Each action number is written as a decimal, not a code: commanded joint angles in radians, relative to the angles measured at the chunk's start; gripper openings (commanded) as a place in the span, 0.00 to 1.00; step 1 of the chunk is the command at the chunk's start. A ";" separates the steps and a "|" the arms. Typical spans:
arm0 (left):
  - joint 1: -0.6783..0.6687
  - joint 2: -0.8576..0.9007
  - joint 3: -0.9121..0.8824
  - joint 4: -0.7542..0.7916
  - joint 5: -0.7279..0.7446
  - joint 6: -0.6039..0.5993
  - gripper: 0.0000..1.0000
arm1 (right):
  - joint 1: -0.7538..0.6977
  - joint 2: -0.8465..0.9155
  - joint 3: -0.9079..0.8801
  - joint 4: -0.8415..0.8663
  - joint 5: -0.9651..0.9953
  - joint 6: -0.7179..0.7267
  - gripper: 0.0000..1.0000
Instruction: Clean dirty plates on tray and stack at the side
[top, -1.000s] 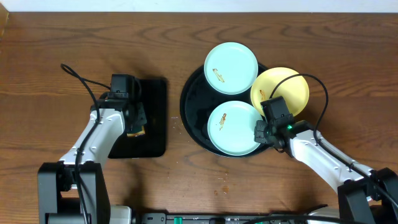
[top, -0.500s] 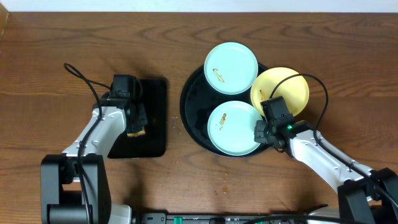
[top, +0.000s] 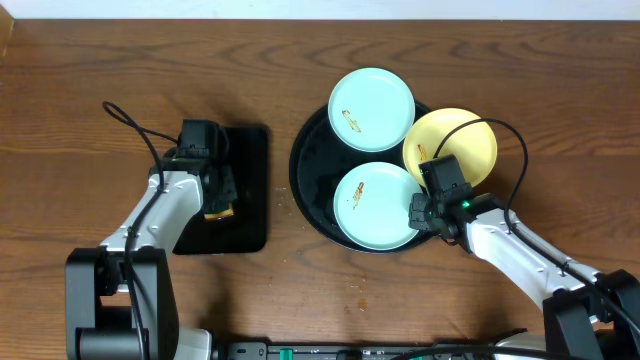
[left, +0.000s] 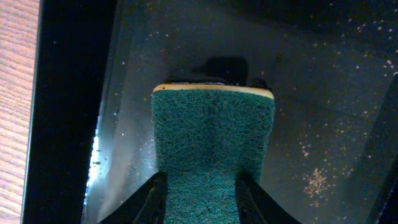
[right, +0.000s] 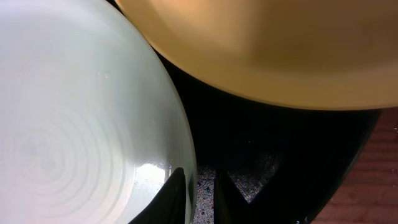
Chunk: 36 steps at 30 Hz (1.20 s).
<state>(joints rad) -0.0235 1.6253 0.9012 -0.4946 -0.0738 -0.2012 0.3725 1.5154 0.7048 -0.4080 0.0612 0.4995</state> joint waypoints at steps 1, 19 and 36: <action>-0.002 0.021 -0.015 0.001 0.010 0.018 0.37 | 0.008 0.006 -0.008 0.000 0.017 -0.007 0.14; -0.002 0.021 -0.015 -0.005 0.010 0.017 0.38 | 0.008 0.006 -0.008 0.000 0.017 -0.007 0.14; -0.002 0.021 -0.094 0.074 0.013 0.017 0.39 | 0.008 0.006 -0.008 0.001 0.017 -0.007 0.14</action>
<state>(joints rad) -0.0235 1.6253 0.8555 -0.4274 -0.0738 -0.2012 0.3725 1.5154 0.7048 -0.4072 0.0612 0.4995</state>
